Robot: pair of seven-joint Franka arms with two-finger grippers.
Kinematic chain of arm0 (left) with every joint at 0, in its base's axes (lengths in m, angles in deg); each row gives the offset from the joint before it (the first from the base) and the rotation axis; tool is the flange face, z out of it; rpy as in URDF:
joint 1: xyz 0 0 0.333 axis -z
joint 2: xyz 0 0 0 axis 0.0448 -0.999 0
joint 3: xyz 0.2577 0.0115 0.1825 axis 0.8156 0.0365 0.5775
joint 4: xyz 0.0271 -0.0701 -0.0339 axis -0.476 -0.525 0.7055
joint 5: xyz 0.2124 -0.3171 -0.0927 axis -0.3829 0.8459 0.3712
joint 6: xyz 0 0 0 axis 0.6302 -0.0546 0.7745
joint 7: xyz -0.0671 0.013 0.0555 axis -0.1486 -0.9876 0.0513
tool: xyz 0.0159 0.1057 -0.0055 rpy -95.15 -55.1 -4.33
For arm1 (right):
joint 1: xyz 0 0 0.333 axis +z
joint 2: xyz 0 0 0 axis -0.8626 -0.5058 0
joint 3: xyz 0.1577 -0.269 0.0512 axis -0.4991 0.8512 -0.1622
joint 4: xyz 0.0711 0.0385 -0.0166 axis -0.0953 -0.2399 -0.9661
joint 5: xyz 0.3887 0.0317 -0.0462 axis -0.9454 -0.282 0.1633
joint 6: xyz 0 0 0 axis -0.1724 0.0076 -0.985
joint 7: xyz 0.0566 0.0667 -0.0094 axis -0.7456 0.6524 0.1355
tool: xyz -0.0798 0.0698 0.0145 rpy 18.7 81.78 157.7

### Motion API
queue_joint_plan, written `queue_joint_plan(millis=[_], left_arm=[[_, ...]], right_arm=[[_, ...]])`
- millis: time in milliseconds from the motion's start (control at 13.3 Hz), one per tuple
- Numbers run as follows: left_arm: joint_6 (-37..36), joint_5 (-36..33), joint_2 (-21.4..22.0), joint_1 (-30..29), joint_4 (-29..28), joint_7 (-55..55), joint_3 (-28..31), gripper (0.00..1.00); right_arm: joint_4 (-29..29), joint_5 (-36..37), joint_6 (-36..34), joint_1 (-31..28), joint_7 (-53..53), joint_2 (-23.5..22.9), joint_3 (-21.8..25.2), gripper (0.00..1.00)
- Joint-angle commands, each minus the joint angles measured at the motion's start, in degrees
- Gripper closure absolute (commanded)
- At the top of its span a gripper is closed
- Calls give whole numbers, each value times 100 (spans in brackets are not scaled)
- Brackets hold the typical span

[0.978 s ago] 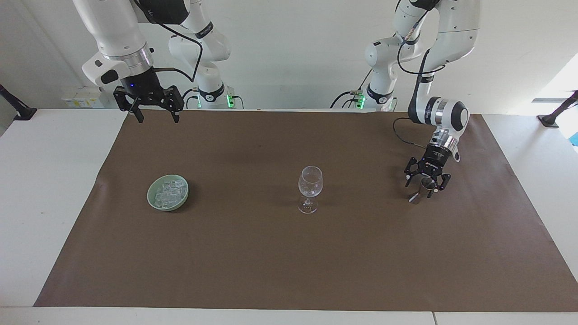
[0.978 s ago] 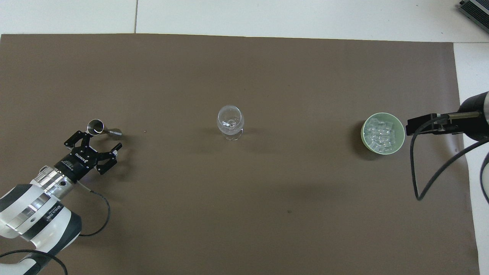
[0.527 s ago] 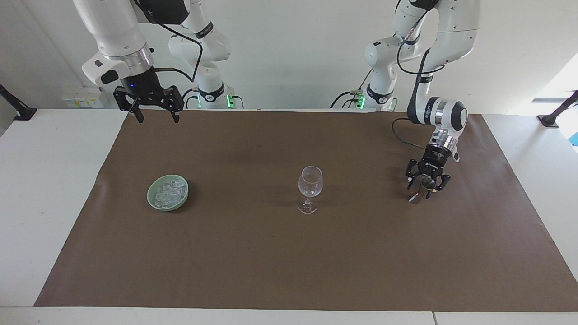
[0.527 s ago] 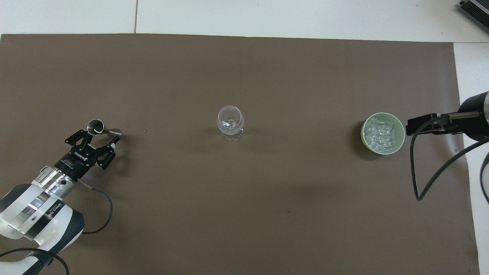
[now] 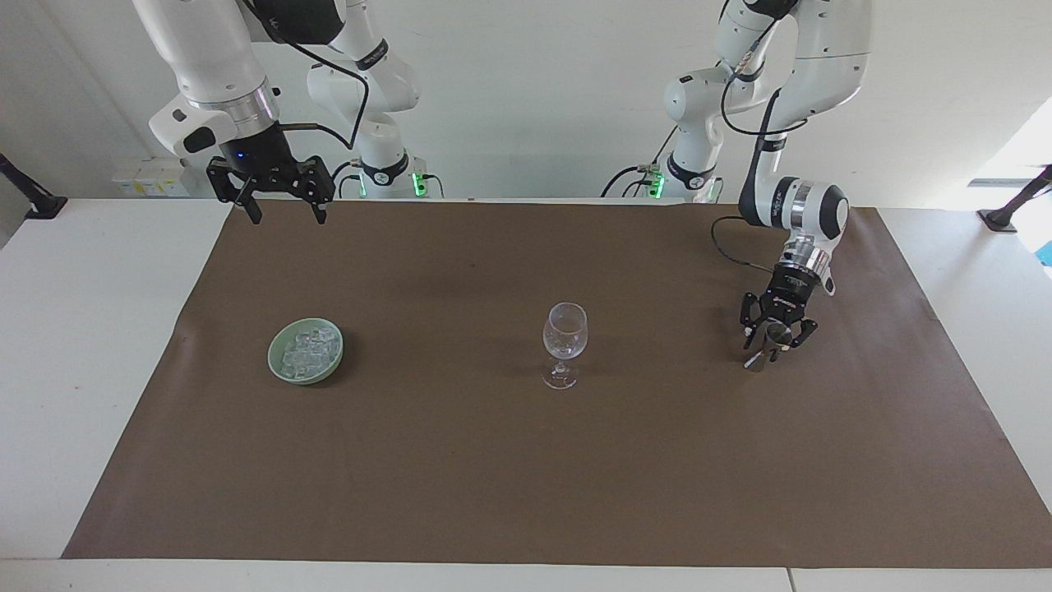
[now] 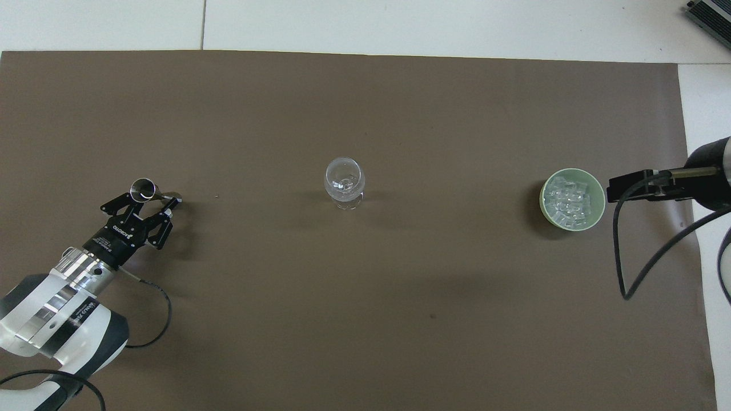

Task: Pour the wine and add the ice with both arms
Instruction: 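Open the left gripper and move it onto the silver jigger, grasping it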

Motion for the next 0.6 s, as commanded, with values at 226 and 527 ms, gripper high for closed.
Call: queue_joint_plan(millis=[226,527], left_arm=[[-34,147,-32,45,26,-100,62,55],[-34,147,-32,19,26,-92,62,68]], right_arm=[[-132,-4,6,-39,-112,124,-23,0],[-140,5,6,-30,-112,124,-23,0]])
